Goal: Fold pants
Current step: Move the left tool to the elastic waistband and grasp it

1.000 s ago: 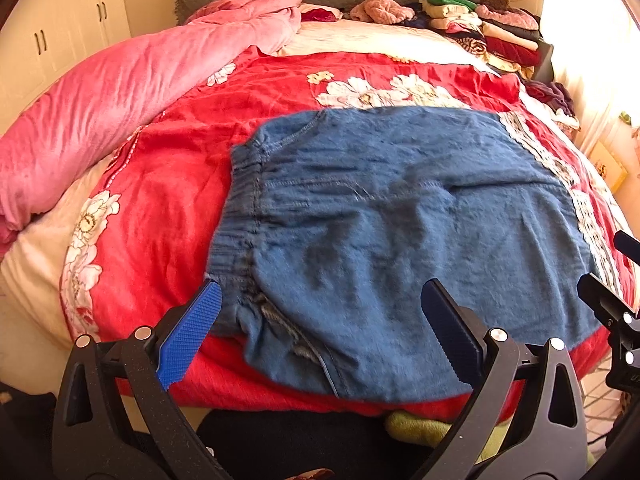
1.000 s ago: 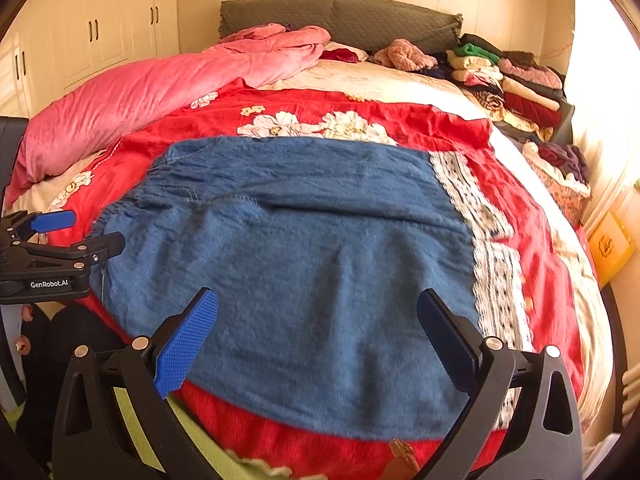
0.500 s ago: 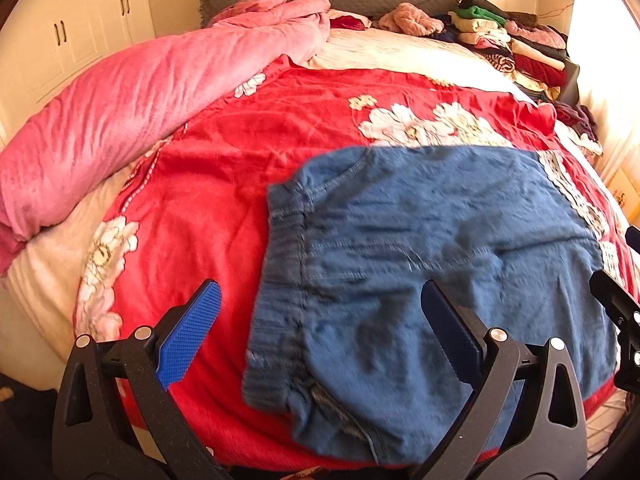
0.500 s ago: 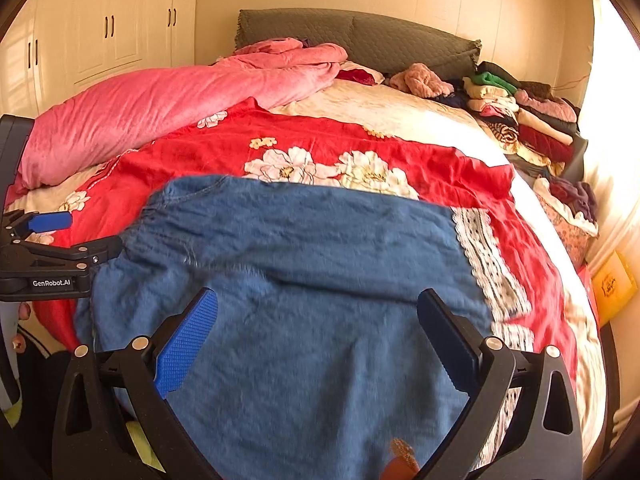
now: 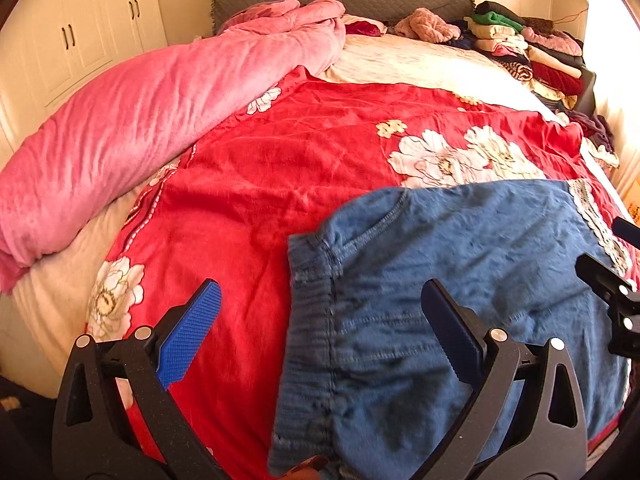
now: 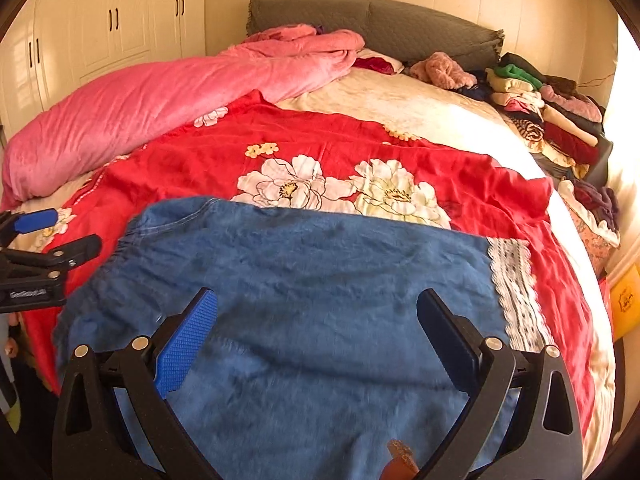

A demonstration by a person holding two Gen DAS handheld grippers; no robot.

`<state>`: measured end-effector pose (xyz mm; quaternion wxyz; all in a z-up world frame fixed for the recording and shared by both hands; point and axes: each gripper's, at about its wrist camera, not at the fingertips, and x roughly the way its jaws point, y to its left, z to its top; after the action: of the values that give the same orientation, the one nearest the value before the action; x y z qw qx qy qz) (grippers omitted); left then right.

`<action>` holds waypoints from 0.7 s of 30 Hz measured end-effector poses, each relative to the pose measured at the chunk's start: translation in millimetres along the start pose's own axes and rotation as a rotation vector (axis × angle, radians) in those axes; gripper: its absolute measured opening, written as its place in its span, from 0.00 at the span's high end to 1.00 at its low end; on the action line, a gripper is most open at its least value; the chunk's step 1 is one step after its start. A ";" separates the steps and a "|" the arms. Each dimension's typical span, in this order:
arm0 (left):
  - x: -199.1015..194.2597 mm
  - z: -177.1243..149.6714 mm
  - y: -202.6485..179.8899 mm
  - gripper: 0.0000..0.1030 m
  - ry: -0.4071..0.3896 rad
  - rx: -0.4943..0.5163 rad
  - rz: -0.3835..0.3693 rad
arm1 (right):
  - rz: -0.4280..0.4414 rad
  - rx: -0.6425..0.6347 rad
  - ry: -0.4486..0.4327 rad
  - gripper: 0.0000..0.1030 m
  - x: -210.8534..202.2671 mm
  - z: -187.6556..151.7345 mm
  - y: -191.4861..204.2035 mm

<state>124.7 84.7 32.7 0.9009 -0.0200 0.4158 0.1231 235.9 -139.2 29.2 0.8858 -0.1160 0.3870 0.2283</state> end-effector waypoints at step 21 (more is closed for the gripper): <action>88.1 30.0 25.0 0.09 0.082 -0.038 0.007 | 0.105 -0.188 0.105 0.04 113.3 57.1 22.1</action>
<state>196.0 131.2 -12.4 0.8820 -0.0405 0.4503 0.1331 328.6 -62.6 -16.7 0.8365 -0.1900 0.4151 0.3032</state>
